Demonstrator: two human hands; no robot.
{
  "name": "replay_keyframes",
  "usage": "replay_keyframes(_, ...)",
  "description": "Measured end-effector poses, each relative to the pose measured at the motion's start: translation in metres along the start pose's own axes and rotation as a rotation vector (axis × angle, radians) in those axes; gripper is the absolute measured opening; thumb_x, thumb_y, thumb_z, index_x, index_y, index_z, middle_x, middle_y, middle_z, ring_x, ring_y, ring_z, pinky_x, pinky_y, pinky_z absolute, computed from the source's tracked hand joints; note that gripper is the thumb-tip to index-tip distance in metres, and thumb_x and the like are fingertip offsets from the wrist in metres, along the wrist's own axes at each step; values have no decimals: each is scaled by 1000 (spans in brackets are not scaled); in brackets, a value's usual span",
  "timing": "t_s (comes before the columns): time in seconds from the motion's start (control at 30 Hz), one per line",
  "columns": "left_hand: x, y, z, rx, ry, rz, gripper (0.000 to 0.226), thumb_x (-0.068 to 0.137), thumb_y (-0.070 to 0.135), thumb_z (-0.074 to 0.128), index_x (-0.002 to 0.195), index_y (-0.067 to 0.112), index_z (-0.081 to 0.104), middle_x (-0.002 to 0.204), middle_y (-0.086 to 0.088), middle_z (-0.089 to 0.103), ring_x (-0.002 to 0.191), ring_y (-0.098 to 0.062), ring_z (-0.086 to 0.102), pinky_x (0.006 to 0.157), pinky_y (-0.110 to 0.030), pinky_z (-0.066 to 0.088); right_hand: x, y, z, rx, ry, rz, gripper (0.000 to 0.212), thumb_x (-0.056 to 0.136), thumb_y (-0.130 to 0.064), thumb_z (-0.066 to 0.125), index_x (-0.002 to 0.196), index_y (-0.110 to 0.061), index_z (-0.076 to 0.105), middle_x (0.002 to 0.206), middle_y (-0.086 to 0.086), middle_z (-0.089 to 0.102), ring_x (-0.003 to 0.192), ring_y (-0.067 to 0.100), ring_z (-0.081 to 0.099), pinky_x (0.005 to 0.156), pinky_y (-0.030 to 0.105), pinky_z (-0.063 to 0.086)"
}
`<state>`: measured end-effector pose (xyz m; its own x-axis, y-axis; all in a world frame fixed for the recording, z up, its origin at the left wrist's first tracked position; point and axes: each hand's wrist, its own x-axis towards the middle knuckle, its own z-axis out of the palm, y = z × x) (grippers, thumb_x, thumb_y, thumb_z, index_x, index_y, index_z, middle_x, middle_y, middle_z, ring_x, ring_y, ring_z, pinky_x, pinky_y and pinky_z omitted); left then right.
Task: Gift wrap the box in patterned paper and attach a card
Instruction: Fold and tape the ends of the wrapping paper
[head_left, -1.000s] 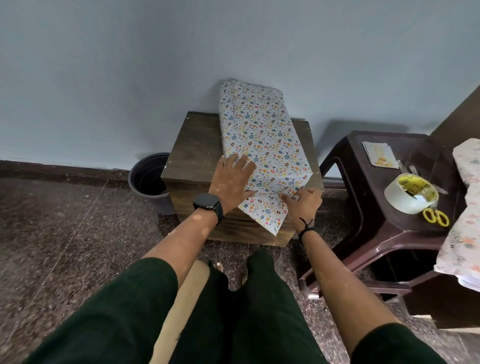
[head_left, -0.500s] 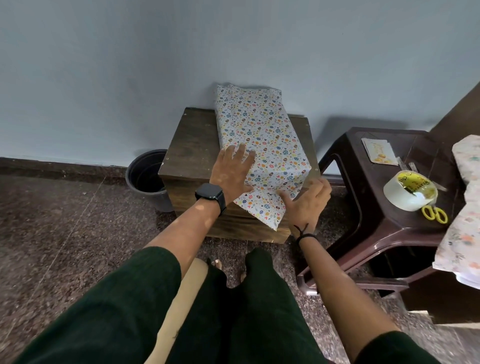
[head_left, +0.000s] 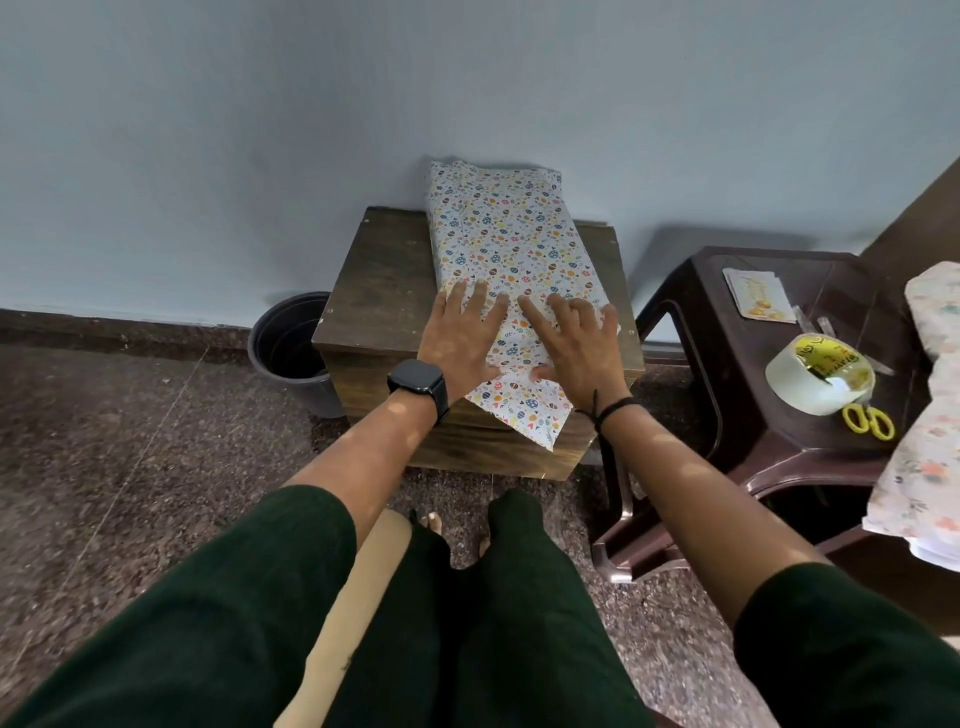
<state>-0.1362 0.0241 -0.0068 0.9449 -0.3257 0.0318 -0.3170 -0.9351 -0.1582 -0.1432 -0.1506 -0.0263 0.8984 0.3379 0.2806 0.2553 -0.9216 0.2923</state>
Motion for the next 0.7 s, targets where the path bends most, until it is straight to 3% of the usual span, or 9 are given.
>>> replay_keyframes(0.17, 1, -3, -2, 29, -32, 38, 100, 81, 54, 64, 150, 19, 1, 157, -13, 6, 144, -37, 6, 117, -49, 11, 1, 23, 1, -25, 7, -186, 107, 57, -49, 84, 141, -25, 22, 129, 7, 55, 103, 29, 57, 84, 44, 48)
replay_keyframes(0.3, 0, -5, -3, 32, -43, 59, 102, 80, 52, 66, 149, 24, -3, 157, -15, 4, 144, -39, 5, 116, -51, 13, -4, 26, 1, 19, -42, -210, 107, 59, -33, 87, 144, -23, 22, 134, 11, 52, 111, 33, 53, 89, 47, 46)
replay_keyframes(0.37, 0, -4, -3, 30, -45, 62, 102, 80, 51, 66, 149, 25, -3, 157, -15, 4, 144, -39, 5, 117, -51, 13, -11, 30, 4, 34, -57, -198, 109, 64, -13, 83, 147, -23, 12, 143, 13, 43, 123, 36, 46, 101, 48, 39)
replay_keyframes(0.47, -1, -4, -4, 36, -46, 70, 100, 81, 51, 66, 149, 24, -1, 157, -16, 5, 143, -40, 6, 116, -52, 14, -25, 44, 6, 52, -41, -83, 112, 70, 12, 63, 147, -29, -6, 153, 18, 25, 138, 39, 27, 113, 46, 15)
replay_keyframes(0.57, -1, -5, -6, 41, -48, 75, 98, 81, 50, 66, 149, 24, 0, 156, -17, 5, 143, -41, 7, 116, -52, 15, -44, 41, 8, 141, 48, 46, 114, 65, 10, 68, 149, -27, 1, 150, 18, 25, 139, 37, 23, 114, 49, 8)
replay_keyframes(0.7, 0, -4, -5, 55, -48, 69, 98, 82, 51, 65, 149, 24, -1, 156, -17, 5, 143, -40, 6, 116, -52, 15, -78, 8, 27, 144, 75, -238, 109, 60, -12, 80, 148, -22, 16, 144, 14, 34, 134, 32, 25, 115, 50, 14)
